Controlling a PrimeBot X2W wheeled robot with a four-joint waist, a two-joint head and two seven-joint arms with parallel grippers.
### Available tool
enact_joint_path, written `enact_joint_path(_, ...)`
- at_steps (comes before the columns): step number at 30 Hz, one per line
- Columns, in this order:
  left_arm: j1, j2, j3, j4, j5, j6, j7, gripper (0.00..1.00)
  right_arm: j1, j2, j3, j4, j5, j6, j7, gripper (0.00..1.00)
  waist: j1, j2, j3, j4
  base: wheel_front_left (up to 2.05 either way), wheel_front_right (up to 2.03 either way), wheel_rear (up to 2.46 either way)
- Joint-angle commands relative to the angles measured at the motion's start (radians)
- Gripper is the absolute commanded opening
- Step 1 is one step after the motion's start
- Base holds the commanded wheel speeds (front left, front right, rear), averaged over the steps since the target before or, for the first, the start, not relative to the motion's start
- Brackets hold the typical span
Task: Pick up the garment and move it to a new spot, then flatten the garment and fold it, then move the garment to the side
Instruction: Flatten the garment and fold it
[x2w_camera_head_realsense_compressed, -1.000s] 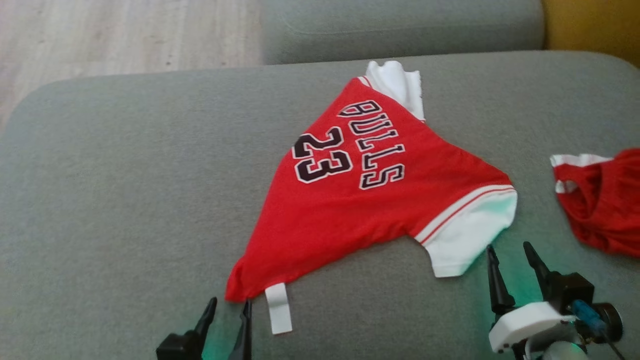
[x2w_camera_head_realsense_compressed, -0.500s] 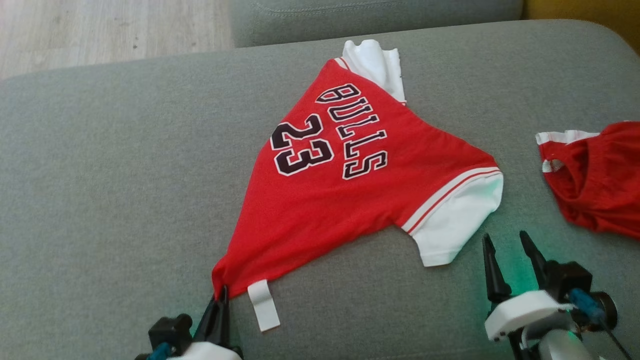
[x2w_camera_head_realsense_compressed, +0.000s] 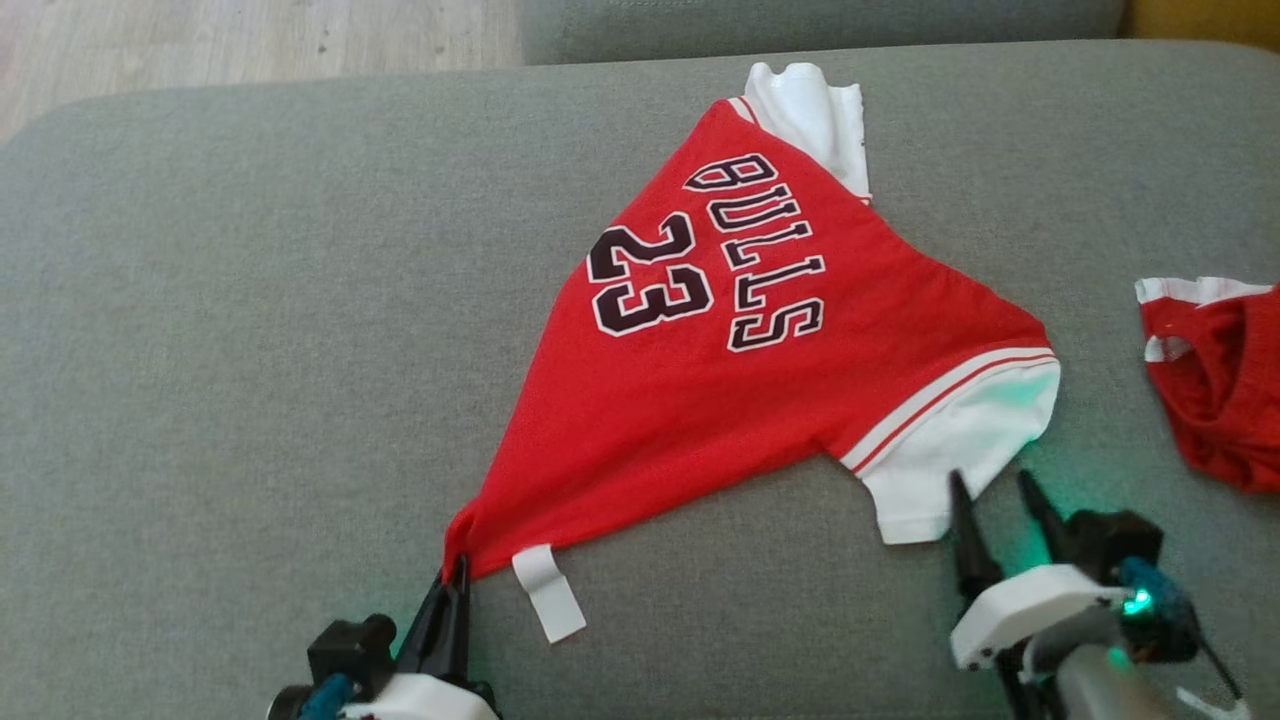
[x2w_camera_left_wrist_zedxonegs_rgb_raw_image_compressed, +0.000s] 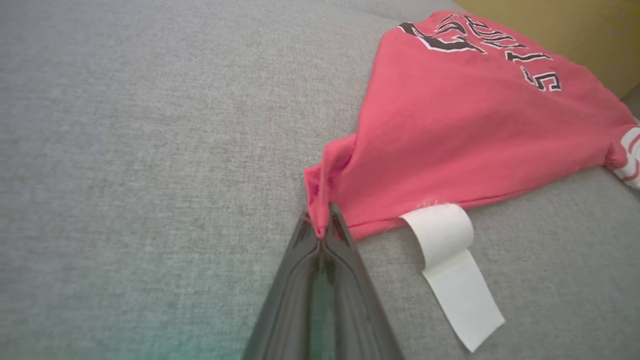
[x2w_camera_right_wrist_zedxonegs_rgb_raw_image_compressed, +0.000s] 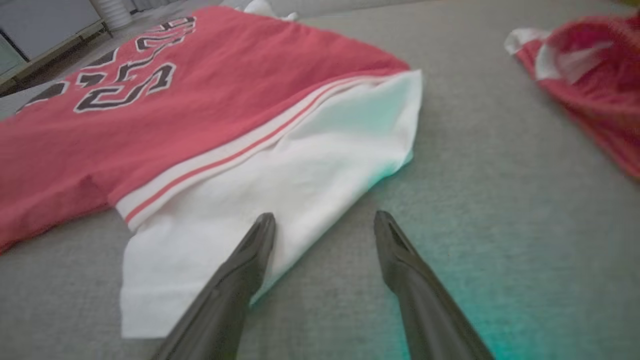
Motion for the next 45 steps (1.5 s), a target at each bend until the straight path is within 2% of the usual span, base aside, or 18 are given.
enact_joint_path(1, -0.017, 0.002, 0.039, -0.025, 0.006, 0.000, -0.005, 0.00, -0.029, -0.004, 0.055, -0.002, 0.035, 0.002, -0.011, 1.00, 0.0000, -0.0001, 0.002, 0.003, 0.00, 0.00, 0.00)
enact_joint_path(2, -0.017, 0.002, 0.039, -0.026, 0.007, 0.000, -0.005, 0.00, -0.032, -0.004, 0.070, 0.006, 0.056, 0.002, -0.011, 1.00, 0.0000, -0.0001, 0.004, 0.005, 0.00, 0.00, 0.00)
enact_joint_path(3, -0.017, 0.002, 0.039, -0.027, 0.008, 0.000, -0.005, 0.00, -0.035, -0.004, 0.077, 0.013, 0.069, 0.002, -0.011, 0.86, 0.0000, -0.0001, 0.005, 0.005, 0.00, 0.00, 0.00)
enact_joint_path(4, -0.018, 0.002, 0.038, -0.028, 0.010, 0.000, -0.005, 0.00, -0.038, -0.004, 0.082, 0.021, 0.078, 0.002, -0.011, 0.17, 0.0000, -0.0001, 0.006, 0.006, 0.00, 0.00, 0.00)
enact_joint_path(5, -0.018, 0.002, 0.038, -0.029, 0.011, 0.000, -0.005, 0.00, -0.041, -0.004, 0.082, 0.029, 0.088, 0.002, -0.011, 0.00, 0.0000, -0.0001, 0.006, 0.007, 0.00, 0.00, 0.00)
enact_joint_path(9, -0.019, 0.002, 0.040, -0.036, 0.010, 0.002, -0.005, 0.00, -0.053, -0.004, 0.067, 0.027, 0.095, 0.002, -0.011, 0.00, 0.0000, -0.0001, 0.006, 0.010, 0.00, 0.00, 0.00)
enact_joint_path(13, -0.014, 0.002, 0.049, -0.048, 0.013, 0.004, -0.005, 0.00, -0.057, -0.004, 0.006, -0.078, 0.097, 0.002, -0.011, 0.00, 0.0000, -0.0001, -0.005, 0.012, 0.00, 0.00, 0.00)
enact_joint_path(16, -0.007, 0.002, 0.047, -0.049, 0.013, 0.002, -0.005, 0.00, -0.059, -0.004, 0.001, -0.170, 0.048, 0.002, -0.011, 0.00, 0.0000, -0.0001, -0.016, 0.018, 0.00, 0.00, 0.00)
enact_joint_path(20, 0.000, 0.002, 0.036, -0.049, 0.009, -0.002, -0.005, 0.00, -0.095, -0.004, 0.078, -0.233, -0.022, 0.002, -0.011, 0.00, 0.0000, -0.0001, -0.027, 0.049, 0.00, 0.00, 0.00)
enact_joint_path(24, 0.007, 0.002, 0.019, -0.049, 0.005, -0.002, -0.005, 0.00, -0.156, -0.004, 0.230, -0.219, -0.040, 0.002, -0.011, 0.00, 0.0000, -0.0001, -0.030, 0.081, 0.00, 0.00, 0.00)
enact_joint_path(25, 0.008, 0.002, 0.014, -0.047, 0.004, -0.002, -0.005, 0.00, -0.172, -0.004, 0.265, -0.205, -0.024, 0.002, -0.011, 0.27, 0.0000, -0.0001, -0.031, 0.089, 0.00, 0.00, 0.00)
enact_joint_path(26, 0.009, 0.002, 0.010, -0.045, 0.004, -0.002, -0.005, 0.00, -0.187, -0.004, 0.294, -0.188, -0.005, 0.002, -0.011, 0.91, 0.0000, -0.0001, -0.032, 0.095, 0.00, 0.00, 0.00)
enact_joint_path(27, 0.009, 0.002, 0.005, -0.043, 0.002, -0.002, -0.005, 0.00, -0.201, -0.004, 0.319, -0.173, 0.018, 0.002, -0.011, 1.00, 0.0000, -0.0001, -0.032, 0.102, 0.00, 0.00, 0.00)
enact_joint_path(34, 0.010, 0.002, -0.009, -0.045, -0.011, 0.007, -0.005, 0.00, -0.209, -0.004, 0.369, -0.120, 0.102, 0.002, -0.011, 1.00, 0.0000, -0.0001, -0.032, 0.118, 0.00, 0.00, 0.00)
enact_joint_path(45, 0.017, 0.002, 0.029, -0.063, 0.008, 0.020, -0.005, 0.00, -0.094, -0.004, 0.236, -0.129, 0.070, 0.002, -0.011, 1.00, 0.0000, -0.0001, -0.030, 0.082, 0.00, 0.00, 0.00)
